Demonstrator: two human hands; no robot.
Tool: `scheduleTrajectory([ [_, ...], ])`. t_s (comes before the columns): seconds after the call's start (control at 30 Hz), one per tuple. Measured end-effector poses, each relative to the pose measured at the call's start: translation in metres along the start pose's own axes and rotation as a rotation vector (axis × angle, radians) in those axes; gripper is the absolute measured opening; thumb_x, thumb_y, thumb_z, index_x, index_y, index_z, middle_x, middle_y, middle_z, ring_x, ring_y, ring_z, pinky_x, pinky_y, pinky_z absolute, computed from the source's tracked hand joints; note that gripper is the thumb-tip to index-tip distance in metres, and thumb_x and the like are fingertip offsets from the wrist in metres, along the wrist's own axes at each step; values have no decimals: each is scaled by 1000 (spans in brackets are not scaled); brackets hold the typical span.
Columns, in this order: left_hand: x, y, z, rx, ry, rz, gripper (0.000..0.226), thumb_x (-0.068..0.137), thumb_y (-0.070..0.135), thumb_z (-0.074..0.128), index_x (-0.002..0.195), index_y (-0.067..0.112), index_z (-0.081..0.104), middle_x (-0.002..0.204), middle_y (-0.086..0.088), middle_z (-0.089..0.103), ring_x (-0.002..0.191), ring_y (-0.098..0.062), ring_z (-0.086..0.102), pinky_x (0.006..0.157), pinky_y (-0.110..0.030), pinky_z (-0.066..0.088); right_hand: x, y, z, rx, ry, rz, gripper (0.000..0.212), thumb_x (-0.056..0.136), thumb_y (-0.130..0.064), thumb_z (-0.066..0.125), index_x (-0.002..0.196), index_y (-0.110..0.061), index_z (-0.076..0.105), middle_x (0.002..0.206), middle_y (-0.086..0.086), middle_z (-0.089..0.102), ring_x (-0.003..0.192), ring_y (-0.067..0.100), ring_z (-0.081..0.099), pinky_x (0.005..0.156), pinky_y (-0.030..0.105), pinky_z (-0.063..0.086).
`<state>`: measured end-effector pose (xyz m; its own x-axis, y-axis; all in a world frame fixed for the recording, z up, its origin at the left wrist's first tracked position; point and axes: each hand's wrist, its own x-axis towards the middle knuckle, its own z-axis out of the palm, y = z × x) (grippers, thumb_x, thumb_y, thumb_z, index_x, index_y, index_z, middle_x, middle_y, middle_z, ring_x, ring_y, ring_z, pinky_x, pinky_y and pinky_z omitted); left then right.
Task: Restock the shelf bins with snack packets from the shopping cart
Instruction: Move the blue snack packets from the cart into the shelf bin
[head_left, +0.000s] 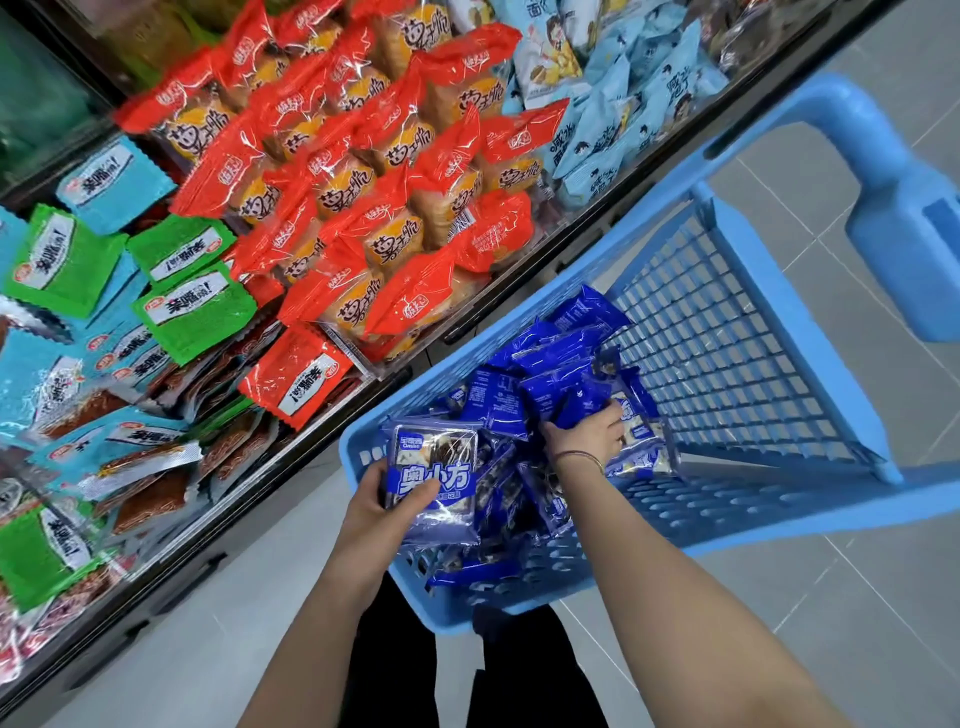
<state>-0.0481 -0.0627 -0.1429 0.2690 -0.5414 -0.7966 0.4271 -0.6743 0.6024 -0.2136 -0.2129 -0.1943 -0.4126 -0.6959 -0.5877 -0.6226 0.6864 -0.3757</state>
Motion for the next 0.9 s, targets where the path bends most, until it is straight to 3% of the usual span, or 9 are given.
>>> scheduleTrajectory([
  [0.07, 0, -1, -7, -24, 8, 9, 29, 83, 19, 72, 106, 32, 61, 100, 2, 75, 91, -18, 72, 81, -36, 53, 4, 5, -6, 190, -8, 7, 79, 69, -1, 76, 131, -7, 27, 127, 21, 44, 110, 33, 48, 95, 34, 42],
  [0.13, -2, -1, -10, -63, 7, 3, 26, 84, 17, 69, 105, 31, 60, 97, 3, 75, 87, -16, 72, 75, -33, 53, -1, 12, -18, 421, -32, 46, 60, 71, 10, 67, 113, -10, 29, 103, 17, 51, 82, 25, 52, 69, 23, 47],
  [0.3, -16, 5, -1, -129, -6, -27, 26, 85, 16, 67, 108, 27, 59, 96, 1, 75, 85, -16, 73, 74, -34, 53, -23, 25, -65, 780, -230, 155, 25, 83, 6, 52, 78, -16, 43, 68, 5, 48, 56, 20, 47, 42, 19, 43],
  [0.4, -32, 17, 8, -131, -43, -19, 34, 79, 22, 69, 110, 26, 58, 97, -1, 75, 86, -18, 73, 77, -36, 52, -39, 26, -95, 865, -378, 216, 17, 90, -5, 51, 77, -16, 50, 82, 2, 52, 63, 16, 57, 50, 25, 53],
  [0.57, -59, 39, 12, -181, -27, -19, 32, 78, 21, 71, 106, 26, 55, 90, 1, 76, 79, -16, 73, 66, -29, 54, -58, 24, -130, 885, -524, 162, 14, 90, 1, 47, 83, -11, 48, 89, 11, 54, 79, 27, 61, 55, 32, 56],
  [0.7, -86, 53, 10, -243, 12, 1, 40, 70, 26, 73, 106, 26, 55, 86, 1, 76, 72, -15, 73, 54, -24, 55, -67, 18, -152, 794, -577, 14, 26, 87, 12, 47, 84, -14, 46, 72, 5, 54, 57, 12, 62, 50, 23, 52],
  [0.8, -107, 57, 6, -287, 76, 22, 52, 58, 33, 76, 105, 25, 55, 84, 1, 76, 74, -17, 73, 65, -31, 54, -73, 10, -163, 745, -664, -40, 29, 83, 14, 53, 95, -13, 53, 88, 9, 61, 79, 21, 62, 69, 29, 52],
  [0.9, -127, 56, 1, -347, 148, 47, 58, 59, 31, 76, 111, 20, 53, 85, 0, 76, 78, -19, 72, 78, -38, 52, -82, -2, -172, 596, -693, -132, 32, 81, 13, 59, 104, -9, 55, 90, 8, 64, 74, 19, 62, 66, 25, 53],
])
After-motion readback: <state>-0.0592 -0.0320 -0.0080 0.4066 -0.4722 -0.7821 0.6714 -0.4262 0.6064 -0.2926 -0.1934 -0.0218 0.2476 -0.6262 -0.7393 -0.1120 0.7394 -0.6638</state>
